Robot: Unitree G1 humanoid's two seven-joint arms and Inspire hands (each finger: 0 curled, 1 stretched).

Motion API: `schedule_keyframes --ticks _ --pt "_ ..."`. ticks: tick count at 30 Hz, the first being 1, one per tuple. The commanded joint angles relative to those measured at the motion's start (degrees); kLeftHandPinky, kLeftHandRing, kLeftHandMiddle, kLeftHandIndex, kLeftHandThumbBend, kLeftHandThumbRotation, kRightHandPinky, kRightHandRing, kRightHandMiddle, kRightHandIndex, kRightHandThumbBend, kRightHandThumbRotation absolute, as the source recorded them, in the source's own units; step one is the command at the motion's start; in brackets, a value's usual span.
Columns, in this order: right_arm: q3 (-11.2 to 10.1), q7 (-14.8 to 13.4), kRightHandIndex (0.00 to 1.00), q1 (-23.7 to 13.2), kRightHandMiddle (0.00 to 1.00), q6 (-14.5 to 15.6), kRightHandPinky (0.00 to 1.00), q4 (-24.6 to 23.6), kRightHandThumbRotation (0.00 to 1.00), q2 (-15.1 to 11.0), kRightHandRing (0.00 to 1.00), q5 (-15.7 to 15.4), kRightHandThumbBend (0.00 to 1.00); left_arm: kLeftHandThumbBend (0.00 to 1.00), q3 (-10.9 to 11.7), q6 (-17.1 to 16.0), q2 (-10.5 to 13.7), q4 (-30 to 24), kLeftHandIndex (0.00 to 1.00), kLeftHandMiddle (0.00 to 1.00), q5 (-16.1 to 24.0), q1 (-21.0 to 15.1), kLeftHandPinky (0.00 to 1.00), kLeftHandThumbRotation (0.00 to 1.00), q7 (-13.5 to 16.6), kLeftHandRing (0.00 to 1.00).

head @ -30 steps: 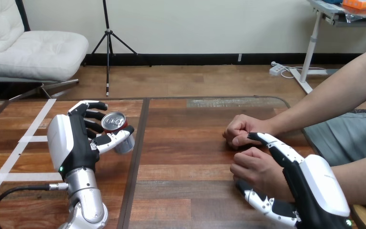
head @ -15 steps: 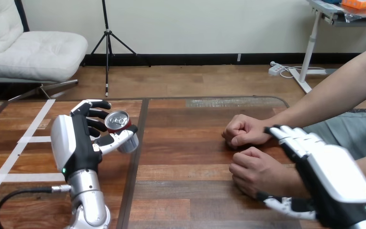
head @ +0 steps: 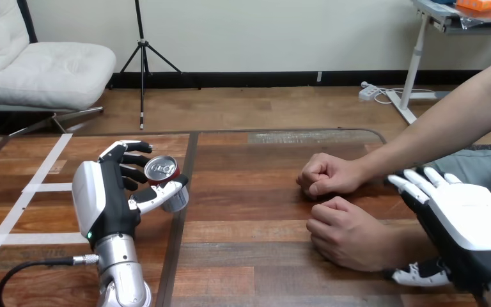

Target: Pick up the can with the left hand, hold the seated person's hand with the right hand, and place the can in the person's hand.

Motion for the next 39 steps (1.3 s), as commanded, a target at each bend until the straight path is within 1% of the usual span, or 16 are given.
schedule_keyframes --ticks 1,5,9,11,16,20,24,29,34,39 --pt "-0.35 2.72 0.9 -5.13 0.94 2.43 1.0 -1.97 0.21 -3.29 0.98 -1.6 0.88 0.69 0.04 -2.38 0.59 -4.21 0.58 0.49 0.86 -2.57 0.4 0.0 0.87 0.44" --pt "0.38 4.72 0.89 -6.36 0.93 4.24 1.0 -1.32 0.21 -3.94 0.97 -2.82 0.9 0.69 -0.04 -2.4 0.5 -4.38 0.58 0.49 0.98 -2.57 0.4 0.0 0.96 0.43" --pt "1.06 6.75 0.88 -7.33 0.92 5.88 1.0 -0.89 0.2 -4.39 0.96 -3.43 0.91 0.7 -0.17 -2.31 0.47 -4.5 0.57 0.49 1.28 -2.57 0.39 0.0 1.15 0.43" --pt "1.4 7.33 0.88 -7.91 0.92 6.31 1.0 -0.25 0.2 -4.6 0.96 -3.32 0.91 0.7 -0.2 -2.3 0.44 -4.53 0.57 0.49 1.29 -2.59 0.39 0.0 1.1 0.43" --pt "2.6 8.0 0.86 -9.6 0.9 6.33 1.0 2.41 0.16 -5.57 0.93 -2.95 0.92 0.69 -0.17 -2.64 0.35 -4.53 0.57 0.49 1.28 -2.58 0.39 0.0 0.88 0.43" --pt "3.61 8.16 0.84 -11.19 0.89 5.61 0.95 5.14 0.15 -6.25 0.91 -2.69 0.93 0.69 -0.07 -2.7 0.26 -4.63 0.57 0.49 1.34 -2.52 0.39 0.0 0.74 0.43" --pt "4.88 7.98 0.83 -12.71 0.88 5.29 0.92 7.55 0.15 -6.91 0.89 -2.67 0.93 0.69 0.05 -2.64 0.18 -4.75 0.57 0.49 1.27 -2.48 0.39 0.0 0.58 0.43" --pt "6.88 9.41 0.83 -14.95 0.87 6.13 0.89 10.03 0.18 -7.48 0.88 -3.48 0.92 0.7 0.1 -2.61 0.13 -5.05 0.57 0.49 1.31 -2.36 0.39 0.0 0.59 0.43" --pt "8.6 9.92 0.82 -17.1 0.87 6.35 0.87 12.73 0.19 -7.62 0.87 -3.93 0.91 0.7 0.11 -2.6 0.12 -5.43 0.57 0.49 1.37 -2.2 0.38 0.0 0.69 0.43" --pt "9.88 10.12 0.81 -19.02 0.85 6.28 0.82 15.42 0.19 -7.55 0.85 -3.75 0.9 0.7 0.17 -2.7 0.14 -5.73 0.57 0.49 1.38 -2.06 0.39 0.0 0.64 0.43"
